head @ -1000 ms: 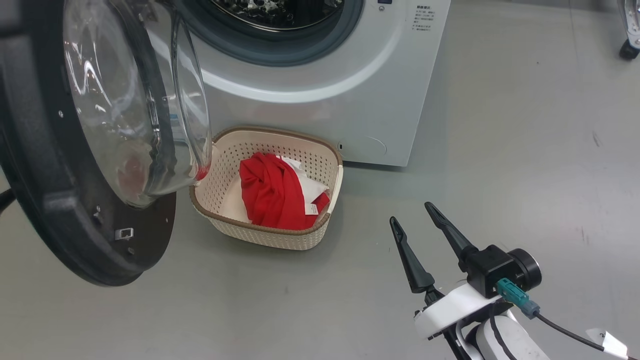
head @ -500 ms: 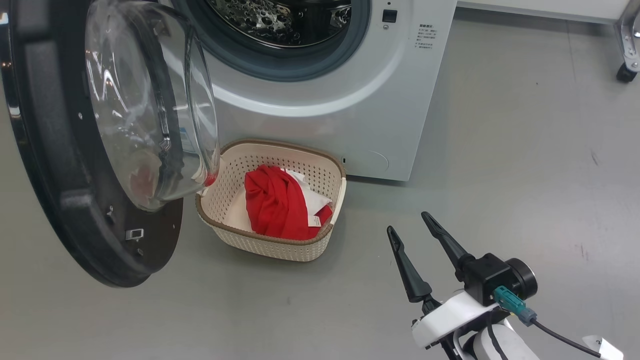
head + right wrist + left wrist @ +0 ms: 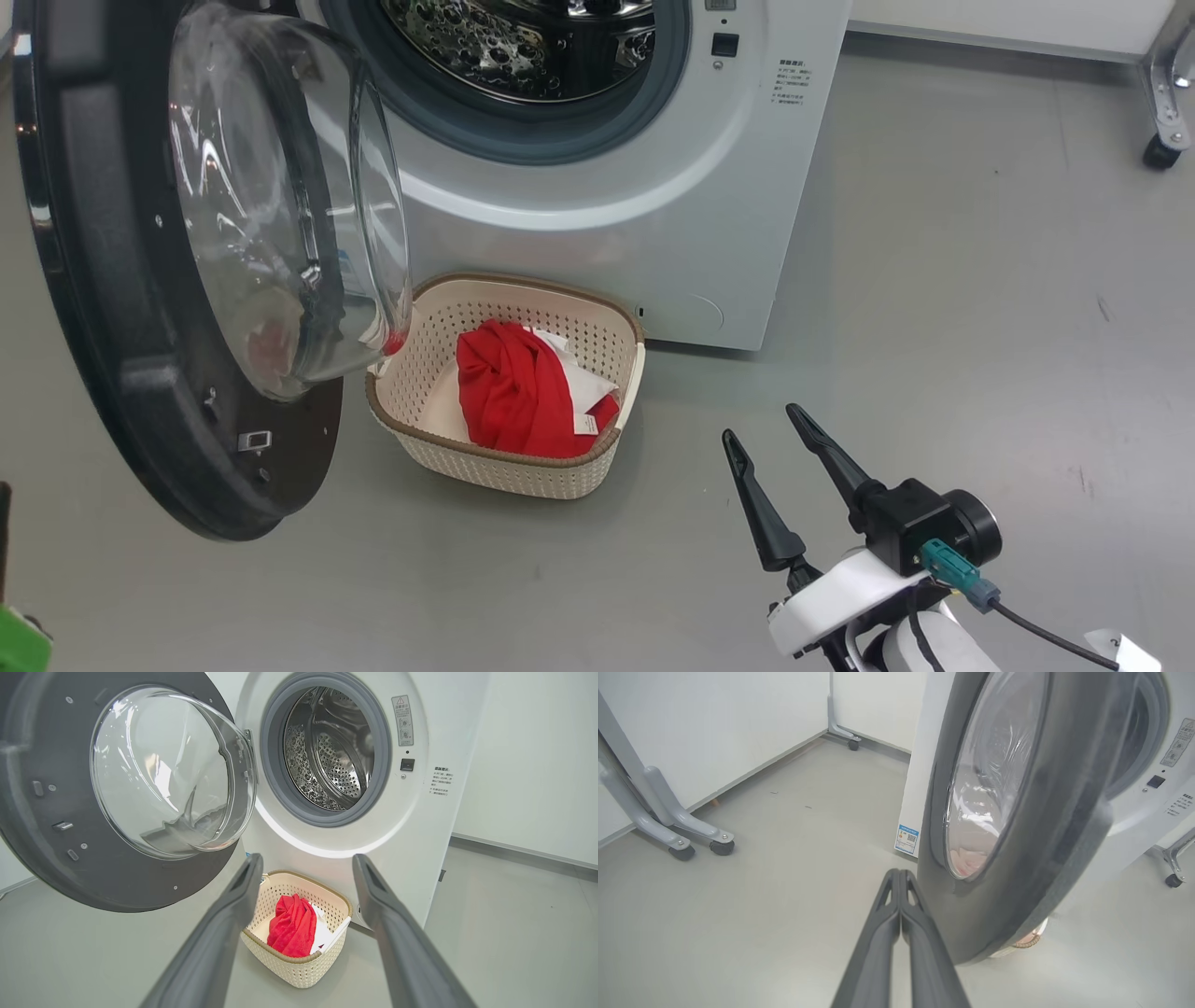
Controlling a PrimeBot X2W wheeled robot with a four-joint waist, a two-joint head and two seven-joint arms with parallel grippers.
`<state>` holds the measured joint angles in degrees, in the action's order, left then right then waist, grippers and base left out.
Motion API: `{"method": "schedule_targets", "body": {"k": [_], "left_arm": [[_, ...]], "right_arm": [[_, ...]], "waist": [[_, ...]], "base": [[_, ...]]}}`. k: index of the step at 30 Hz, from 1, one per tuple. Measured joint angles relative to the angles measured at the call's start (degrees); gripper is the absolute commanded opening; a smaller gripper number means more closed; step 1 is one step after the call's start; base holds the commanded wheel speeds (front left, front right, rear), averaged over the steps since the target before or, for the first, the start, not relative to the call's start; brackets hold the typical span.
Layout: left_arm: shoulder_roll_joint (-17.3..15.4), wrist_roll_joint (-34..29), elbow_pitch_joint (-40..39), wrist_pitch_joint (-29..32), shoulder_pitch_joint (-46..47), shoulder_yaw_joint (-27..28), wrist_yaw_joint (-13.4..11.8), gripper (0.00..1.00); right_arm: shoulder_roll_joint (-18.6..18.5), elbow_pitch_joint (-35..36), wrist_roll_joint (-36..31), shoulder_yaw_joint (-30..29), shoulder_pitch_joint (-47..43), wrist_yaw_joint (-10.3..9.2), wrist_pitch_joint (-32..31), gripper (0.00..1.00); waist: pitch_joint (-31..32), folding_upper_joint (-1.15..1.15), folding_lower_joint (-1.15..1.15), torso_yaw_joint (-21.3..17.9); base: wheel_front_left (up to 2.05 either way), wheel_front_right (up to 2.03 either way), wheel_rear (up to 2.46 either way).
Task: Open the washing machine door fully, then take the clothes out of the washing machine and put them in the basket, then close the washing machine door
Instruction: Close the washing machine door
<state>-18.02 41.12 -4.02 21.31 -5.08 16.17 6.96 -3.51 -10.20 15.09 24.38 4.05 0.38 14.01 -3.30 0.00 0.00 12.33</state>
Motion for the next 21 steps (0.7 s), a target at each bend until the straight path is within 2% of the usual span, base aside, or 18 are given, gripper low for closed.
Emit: {"method": "schedule_targets", "body": {"k": [13, 17, 18, 19, 20, 21], "left_arm": [[-1.0, -3.9, 2.9, -17.9, -4.7, -5.3, 0.2, 0.0], [-1.0, -3.9, 4.0, -21.6, -5.4, -5.8, 0.2, 0.0], [-1.0, -3.9, 4.0, -21.6, -5.4, -5.8, 0.2, 0.03], [-1.0, -4.0, 4.3, -22.3, -5.7, -6.1, 0.2, 0.72], [-1.0, -4.2, 4.7, -23.2, -5.8, -6.2, 0.2, 1.0], [-1.0, -4.3, 5.3, -24.0, -5.8, -6.2, 0.2, 1.0]], "right_arm": [[0.0, -0.5, 0.0, 0.5, -1.1, 0.04, 0.1, 1.0], [0.0, -0.4, 0.5, 0.5, -1.1, 0.03, 0.2, 1.0], [0.0, -0.4, 0.5, 0.5, -1.1, 0.03, 0.2, 1.0], [0.0, -0.4, 0.5, 0.5, -1.2, 0.03, 0.2, 1.0], [0.0, -0.4, 0.5, 0.5, -1.2, 0.03, 0.2, 1.0], [0.1, -0.4, 0.5, 0.6, -1.2, 0.03, 0.2, 1.0]], "waist": [[1.6, 0.0, 0.0, -1.0], [1.9, 0.0, 0.0, -1.2], [1.9, 0.0, 0.0, -1.2], [2.0, 0.0, 0.0, -1.2], [2.0, 0.0, 0.0, -1.3], [2.1, 0.0, 0.0, -1.3]], "base": [[0.0, 0.0, 0.0], [0.0, 0.0, 0.0], [0.0, 0.0, 0.0], [0.0, 0.0, 0.0], [0.0, 0.0, 0.0], [0.0, 0.0, 0.0]]}}
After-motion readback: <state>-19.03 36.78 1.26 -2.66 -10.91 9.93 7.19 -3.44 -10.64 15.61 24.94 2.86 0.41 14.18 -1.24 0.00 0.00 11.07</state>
